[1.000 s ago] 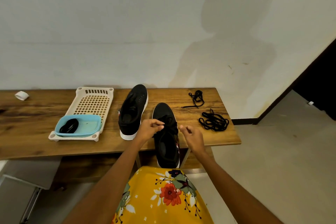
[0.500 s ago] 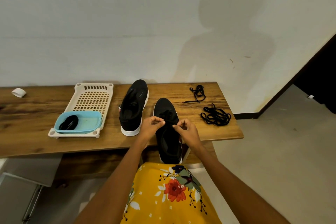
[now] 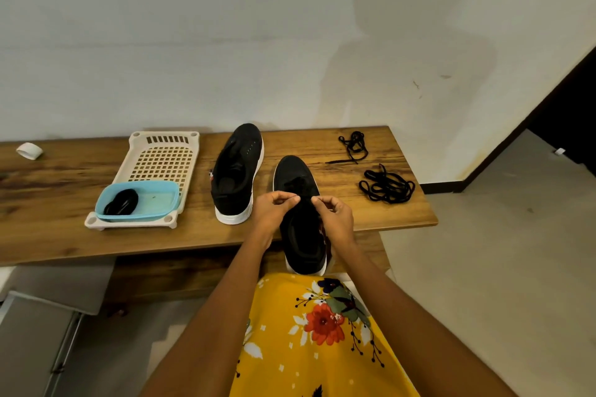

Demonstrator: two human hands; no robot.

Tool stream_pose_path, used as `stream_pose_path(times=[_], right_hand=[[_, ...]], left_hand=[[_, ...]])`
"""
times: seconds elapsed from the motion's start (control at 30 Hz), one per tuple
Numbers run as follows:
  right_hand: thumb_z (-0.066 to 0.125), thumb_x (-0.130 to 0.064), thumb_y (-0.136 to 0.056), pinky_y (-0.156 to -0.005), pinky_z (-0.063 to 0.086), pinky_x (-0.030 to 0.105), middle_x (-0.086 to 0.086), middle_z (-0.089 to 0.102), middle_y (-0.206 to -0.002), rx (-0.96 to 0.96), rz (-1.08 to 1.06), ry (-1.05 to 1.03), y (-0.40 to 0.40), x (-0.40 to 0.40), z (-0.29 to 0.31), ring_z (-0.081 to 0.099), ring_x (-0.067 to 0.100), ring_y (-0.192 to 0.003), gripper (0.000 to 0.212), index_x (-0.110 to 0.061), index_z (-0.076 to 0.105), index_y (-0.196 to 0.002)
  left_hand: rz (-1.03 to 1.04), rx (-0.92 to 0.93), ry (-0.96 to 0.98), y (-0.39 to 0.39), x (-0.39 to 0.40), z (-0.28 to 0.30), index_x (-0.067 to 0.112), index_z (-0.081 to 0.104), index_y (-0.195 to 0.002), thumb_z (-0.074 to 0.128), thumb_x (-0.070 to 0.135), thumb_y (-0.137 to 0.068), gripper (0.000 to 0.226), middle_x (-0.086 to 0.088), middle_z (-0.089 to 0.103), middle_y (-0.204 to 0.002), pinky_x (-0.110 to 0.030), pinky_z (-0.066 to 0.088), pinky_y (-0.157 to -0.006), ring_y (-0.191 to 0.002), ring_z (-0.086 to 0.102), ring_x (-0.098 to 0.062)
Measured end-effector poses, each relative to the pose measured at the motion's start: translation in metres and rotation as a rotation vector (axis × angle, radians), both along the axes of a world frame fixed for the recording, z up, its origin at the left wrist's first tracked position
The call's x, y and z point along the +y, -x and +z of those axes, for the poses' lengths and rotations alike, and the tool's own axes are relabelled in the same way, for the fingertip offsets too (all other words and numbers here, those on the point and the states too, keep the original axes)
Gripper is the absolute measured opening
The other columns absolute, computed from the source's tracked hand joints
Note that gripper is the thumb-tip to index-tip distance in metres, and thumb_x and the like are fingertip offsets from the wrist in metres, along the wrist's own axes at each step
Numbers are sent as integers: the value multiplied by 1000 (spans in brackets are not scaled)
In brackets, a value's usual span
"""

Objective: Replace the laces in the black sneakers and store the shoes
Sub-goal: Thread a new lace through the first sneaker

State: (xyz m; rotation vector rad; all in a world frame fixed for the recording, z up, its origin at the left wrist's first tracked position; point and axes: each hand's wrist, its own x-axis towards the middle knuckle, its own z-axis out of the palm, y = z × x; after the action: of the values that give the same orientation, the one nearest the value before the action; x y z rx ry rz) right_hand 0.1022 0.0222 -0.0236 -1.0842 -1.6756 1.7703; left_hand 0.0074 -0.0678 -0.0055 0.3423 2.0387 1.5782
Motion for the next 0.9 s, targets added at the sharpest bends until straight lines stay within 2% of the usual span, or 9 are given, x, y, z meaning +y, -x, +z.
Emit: stream_pose_path(times=[0.07,0.2,0.33,0.47,0.6,0.67,0.73,0.9], right_hand=[[63,-24,-90,-58,49,27,1,65,-78,-9,-2,10,1,-2,-3,62,15,-73,9,-22,64,-82],[57,-23,-93,-50,42,24,1,58,-71,-57,18,37,2,-2,-5,53,13,-63,14,-18,59,-81],[51,-21,-96,-49,44,22,6,56,-76,-86,-51,111,8,-4,-5,52,16,-68,17,-15,53,-81],[50,-20,-97,-40,39,13,7,56,-80,-132,-64,32,10,-5,-5,50,12,-63,14,-12,52,-85],[55,-22,-95,-52,48,19,8,64,-86,-47,-79,52,5,-5,-4,59,16,-75,11,-16,59,-87],[60,-24,-92,-57,50,21,7,67,-88,-17,-59,71,3,-6,-2,62,16,-79,10,-16,64,-89],[62,-27,-91,-57,50,23,6,67,-82,-10,-52,79,2,-6,-1,61,15,-74,11,-17,66,-87],[57,-23,-94,-69,55,37,5,62,-77,-98,-54,-16,6,1,7,60,17,-73,16,-13,59,-81]], left_hand=[[23,-22,-4,-1,0,-3,12,69,-94,67,14,-85,9,7,65,-83,-10,46,-66,-79,58,1],[57,-45,0,-2,-3,-11,11,69,-92,65,12,-87,7,0,67,-88,-14,47,-73,-84,61,-6],[105,-63,7,-2,0,-12,11,66,-85,62,11,-88,5,-3,67,-88,-14,46,-69,-82,61,-8],[174,-59,47,-6,1,-14,12,65,-84,61,14,-89,7,-3,69,-90,-20,47,-74,-86,62,-12],[120,-43,58,-5,4,-6,15,67,-86,63,19,-88,5,0,68,-87,-25,50,-77,-88,63,-13],[103,-65,37,-3,5,0,14,68,-89,65,23,-87,10,2,67,-83,-22,48,-68,-82,62,-10],[103,-42,61,-1,6,3,11,69,-90,65,25,-87,14,2,65,-79,-20,45,-61,-76,60,-9],[133,75,183,2,8,2,11,67,-86,64,25,-88,15,4,59,-72,-35,51,-74,-74,57,-12]])
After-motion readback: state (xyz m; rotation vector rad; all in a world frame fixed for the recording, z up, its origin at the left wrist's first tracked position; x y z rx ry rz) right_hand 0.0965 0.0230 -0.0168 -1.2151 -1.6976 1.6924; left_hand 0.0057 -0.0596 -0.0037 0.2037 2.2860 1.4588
